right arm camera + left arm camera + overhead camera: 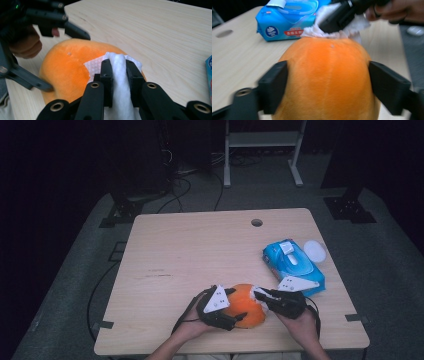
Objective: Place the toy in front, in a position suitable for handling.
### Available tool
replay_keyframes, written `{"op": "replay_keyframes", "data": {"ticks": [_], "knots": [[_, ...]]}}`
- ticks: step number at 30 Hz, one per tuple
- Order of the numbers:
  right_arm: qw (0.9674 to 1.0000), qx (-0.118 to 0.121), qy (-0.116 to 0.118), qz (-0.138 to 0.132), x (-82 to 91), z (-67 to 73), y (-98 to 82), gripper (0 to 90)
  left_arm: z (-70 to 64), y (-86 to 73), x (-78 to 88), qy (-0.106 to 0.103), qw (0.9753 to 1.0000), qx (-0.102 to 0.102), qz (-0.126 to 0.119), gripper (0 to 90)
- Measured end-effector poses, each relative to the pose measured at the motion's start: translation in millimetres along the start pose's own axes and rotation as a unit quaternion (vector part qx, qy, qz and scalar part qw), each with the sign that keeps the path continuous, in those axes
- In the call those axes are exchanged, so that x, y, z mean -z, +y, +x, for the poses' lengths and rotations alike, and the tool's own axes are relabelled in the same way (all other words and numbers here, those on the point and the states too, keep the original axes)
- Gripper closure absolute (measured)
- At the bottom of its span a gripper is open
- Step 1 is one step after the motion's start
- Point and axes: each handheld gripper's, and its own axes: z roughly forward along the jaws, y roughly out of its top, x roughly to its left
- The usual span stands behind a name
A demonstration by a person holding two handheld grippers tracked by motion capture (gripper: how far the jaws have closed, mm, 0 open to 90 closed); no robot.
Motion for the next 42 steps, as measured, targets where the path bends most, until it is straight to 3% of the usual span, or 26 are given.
{"op": "replay_keyframes", "data": {"ticks": [3, 5, 6, 7, 8, 10, 12, 13, 16, 18, 20, 22, 24, 26, 29, 31, 33, 35, 37, 40, 42], "knots": [[1.0, 0.005, 0.003, 0.002, -0.7, 3.3, -0.2, 78.1, 10.7, -2.1, -0.9, -0.005, 0.9976, 0.069, 0.005, 3.6], [1.0, 0.006, 0.003, 0.002, -1.8, 4.2, 0.5, 78.1, 14.9, -5.6, -2.3, -0.017, 0.9956, 0.092, 0.01, 3.0], [1.0, 0.007, 0.003, 0.002, -2.1, 4.0, 1.0, 78.1, 15.4, -6.6, -2.2, -0.018, 0.9957, 0.09, 0.012, 8.3], [1.0, 0.006, 0.001, 0.001, -2.3, 5.0, 1.9, 78.1, 14.1, -5.0, -0.8, -0.01, 0.9971, 0.075, 0.014, 14.3], [1.0, 0.007, -0.002, -0.003, -1.8, 6.9, 3.5, 78.0, 12.2, -2.5, 1.1, 0.002, 0.9982, 0.059, 0.008, 23.0], [0.9998, 0.01, 0.003, -0.018, 0.9, 13.0, 8.1, 78.1, 5.8, 3.2, 3.2, 0.032, 0.9991, 0.024, -0.013, 31.0], [0.9989, 0.028, 0.01, -0.037, 4.6, 23.0, 16.0, 78.0, -2.4, 7.8, 2.4, 0.069, 0.9972, -0.019, -0.022, 33.1], [0.998, 0.04, 0.018, -0.047, 5.5, 28.5, 19.8, 78.1, -4.3, 8.9, 2.1, 0.074, 0.9966, -0.029, -0.022, 33.1], [0.9972, 0.058, 0.007, -0.048, 3.8, 33.2, 19.1, 78.2, -8.3, 8.0, -0.8, 0.064, 0.9972, -0.037, -0.012, 31.6], [0.9985, 0.04, 0.005, -0.036, 1.8, 26.5, 13.5, 78.2, -7.0, 5.9, -1.2, 0.059, 0.9977, -0.032, -0.008, 28.2], [0.999, 0.035, -0.005, -0.027, 1.0, 18.7, 9.0, 78.2, -1.9, 4.7, -0.3, 0.051, 0.9986, -0.011, -0.009, 20.1], [0.9995, 0.025, -0.016, -0.014, 0.6, 10.2, 3.1, 78.2, 5.0, 2.2, -0.2, 0.048, 0.9983, 0.031, -0.012, 7.9], [0.9998, 0.011, -0.013, -0.012, 0.5, 6.3, -0.4, 78.2, 12.4, -1.7, -0.1, 0.042, 0.9964, 0.073, -0.002, 2.1], [0.9998, 0.01, -0.011, -0.011, 0.2, 6.5, 0.0, 78.2, 18.6, -6.3, -1.0, 0.014, 0.9933, 0.114, 0.008, 3.4], [0.9997, 0.015, -0.016, -0.012, -1.9, 11.8, 3.0, 78.2, 15.0, -3.8, 0.7, 0.023, 0.9963, 0.083, 0.01, 16.4], [0.9996, 0.017, -0.009, -0.023, -0.4, 18.5, 7.8, 78.1, 8.4, 0.1, 1.6, 0.036, 0.998, 0.051, 0.007, 21.8], [0.9986, 0.037, 0.006, -0.038, 1.3, 29.4, 13.7, 78.1, -0.6, 4.0, 0.3, 0.044, 0.999, 0.011, 0.008, 23.4], [0.9972, 0.062, 0.006, -0.041, 1.9, 38.6, 18.1, 78.1, -5.3, 5.7, -1.0, 0.048, 0.9988, -0.005, 0.009, 23.4], [0.9969, 0.07, -0.002, -0.035, 2.4, 39.1, 18.2, 78.2, -5.0, 5.5, -1.0, 0.047, 0.9988, -0.007, 0.01, 23.4], [0.9982, 0.051, -0.005, -0.031, 3.3, 25.0, 12.4, 78.2, -1.3, 2.7, -0.9, 0.039, 0.9992, 0.004, 0.006, 22.0], [0.9988, 0.041, -0.008, -0.026, 4.5, 20.4, 9.7, 78.2, 2.5, 0.8, -0.9, 0.037, 0.9991, 0.018, 0.003, 15.6]]}}
